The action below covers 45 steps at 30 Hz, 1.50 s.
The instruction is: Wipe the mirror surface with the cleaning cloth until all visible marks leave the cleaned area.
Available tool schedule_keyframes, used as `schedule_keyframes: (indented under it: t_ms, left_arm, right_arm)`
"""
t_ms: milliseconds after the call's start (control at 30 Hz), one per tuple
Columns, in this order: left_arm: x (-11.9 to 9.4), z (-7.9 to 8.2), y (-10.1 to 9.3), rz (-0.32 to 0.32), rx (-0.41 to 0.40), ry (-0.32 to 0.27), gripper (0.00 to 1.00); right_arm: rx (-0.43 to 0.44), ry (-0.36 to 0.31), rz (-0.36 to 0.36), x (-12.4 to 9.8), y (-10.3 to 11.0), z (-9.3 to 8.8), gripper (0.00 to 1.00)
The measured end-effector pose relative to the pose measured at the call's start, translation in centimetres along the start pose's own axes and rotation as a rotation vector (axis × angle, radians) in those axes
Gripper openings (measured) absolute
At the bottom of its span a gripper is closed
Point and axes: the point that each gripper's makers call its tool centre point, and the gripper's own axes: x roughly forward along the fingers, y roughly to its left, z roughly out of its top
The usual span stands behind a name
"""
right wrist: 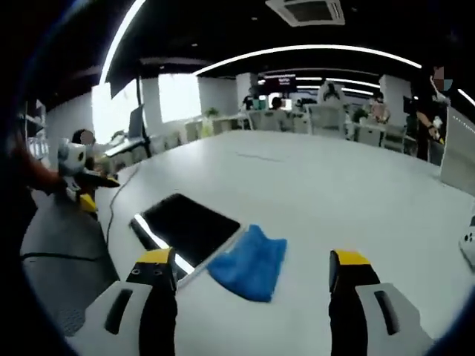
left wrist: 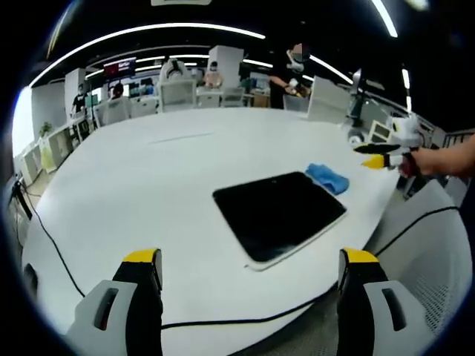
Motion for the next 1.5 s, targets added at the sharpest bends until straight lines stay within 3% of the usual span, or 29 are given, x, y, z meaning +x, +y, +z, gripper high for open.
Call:
schedule_keyframes:
  t_ms: [200, 367, 433, 900, 1233, 1500]
  left_arm:
    - [-0.2, 0.1, 0.2, 0.011, 0.005, -0.011, 0.99]
    - [-0.2, 0.5, 0.0, -0.001, -0.003, -0.029, 0.99]
    - [-0.1, 0.3, -0.1, -0.007, 0.001, -0.019, 0.99]
    - [0.1, 0.1, 0.1, 0.002, 0.005, -0.006, 0.99]
    - [0.1, 0.2, 0.0, -0.003, 0.008, -0.008, 0.99]
    - [0.1, 0.1, 0.1, 0.001, 0.008, -0.006, 0.99]
  right_arm:
    - [0.009, -0.051, -0.015, -2.0, -0.6, -0.5, 0.84]
    - [0.013, -0.037, -0.024, -2.9, -0.8, -1.6, 0.84]
    - [0.047, -0.022, -0.034, -2.9, -1.0, -1.9, 0.83]
    - [0.045, -0.028, -0.013, -2.1, -0.7, -1.0, 0.84]
    - [0.042, -0.043, -0.047, -2.7, -1.4, -0.4, 0.85]
    - [0.064, -0.018, -0.027, -2.6, -0.9, -1.2, 0.87]
